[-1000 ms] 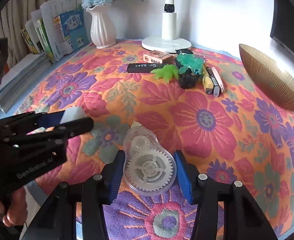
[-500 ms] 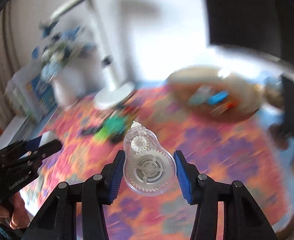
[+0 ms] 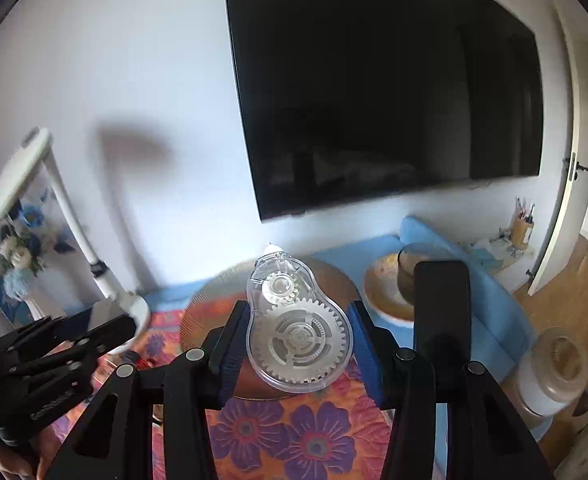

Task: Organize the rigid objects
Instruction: 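Carry the cube and tape dispenser to the amber bowl and release both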

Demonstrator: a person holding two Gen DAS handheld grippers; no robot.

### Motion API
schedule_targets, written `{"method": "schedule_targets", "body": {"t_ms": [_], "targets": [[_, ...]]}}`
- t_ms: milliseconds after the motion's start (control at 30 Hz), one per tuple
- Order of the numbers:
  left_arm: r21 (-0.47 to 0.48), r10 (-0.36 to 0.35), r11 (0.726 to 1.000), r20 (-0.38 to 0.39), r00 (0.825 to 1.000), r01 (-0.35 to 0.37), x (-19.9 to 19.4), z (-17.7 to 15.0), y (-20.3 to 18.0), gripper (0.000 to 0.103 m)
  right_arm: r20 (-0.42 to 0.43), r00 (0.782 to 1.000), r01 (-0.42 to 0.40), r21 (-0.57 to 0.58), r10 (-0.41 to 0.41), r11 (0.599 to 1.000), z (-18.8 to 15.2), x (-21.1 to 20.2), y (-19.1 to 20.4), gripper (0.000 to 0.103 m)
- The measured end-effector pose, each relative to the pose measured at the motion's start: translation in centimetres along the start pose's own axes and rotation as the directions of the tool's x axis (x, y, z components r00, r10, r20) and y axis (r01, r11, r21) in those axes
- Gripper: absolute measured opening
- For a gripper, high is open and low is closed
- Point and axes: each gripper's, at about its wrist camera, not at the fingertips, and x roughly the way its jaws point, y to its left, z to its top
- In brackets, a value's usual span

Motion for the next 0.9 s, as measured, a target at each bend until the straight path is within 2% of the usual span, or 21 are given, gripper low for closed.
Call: {"method": "schedule_targets", "body": {"t_ms": [167,300,533,567,633,767,900], "targets": [[0.011,0.008,1.000,-0.101,0.995,-0.007,5.8,-2.0,0.1,0.034,-0.140,0.990,0.030,-0.028,-0.033,0.999,-1.7,6.1,-0.2,0.048],[0.009,-0.005,1.000,-0.161,0.987,0.007,8.7,-3.2,0.7,0.034,-0.249,0.968,0.027,-0.048,-0.038,0.999,-3.8,10.3,-0.2,0.048],[0.017,-0.008,1.000,-0.159,0.987,0.010,9.6,-3.7,0.4,0.036,-0.322,0.945,0.043,-0.040,-0.054,0.998,-5.1,13.5,-0.9,0.048],[0.014,-0.007,1.000,-0.148,0.989,0.009,9.3,-3.6,0.5,0.049,-0.329,0.942,0.051,-0.031,-0.058,0.998,-5.1,13.6,-1.1,0.049],[0.004,-0.001,1.000,-0.131,0.991,0.002,8.4,-3.2,0.8,0.064,-0.333,0.940,0.076,-0.013,-0.076,0.997,-5.0,13.5,-1.6,0.060],[-0.008,0.027,1.000,-0.051,0.998,-0.027,4.5,-2.4,2.3,0.066,-0.280,0.959,0.062,0.034,-0.050,0.998,-4.1,11.0,-2.1,0.062],[-0.058,0.051,0.997,0.025,0.998,-0.050,-1.2,-2.1,4.7,0.066,-0.216,0.976,0.049,0.050,-0.037,0.998,-2.8,7.6,-1.7,0.063]]}}
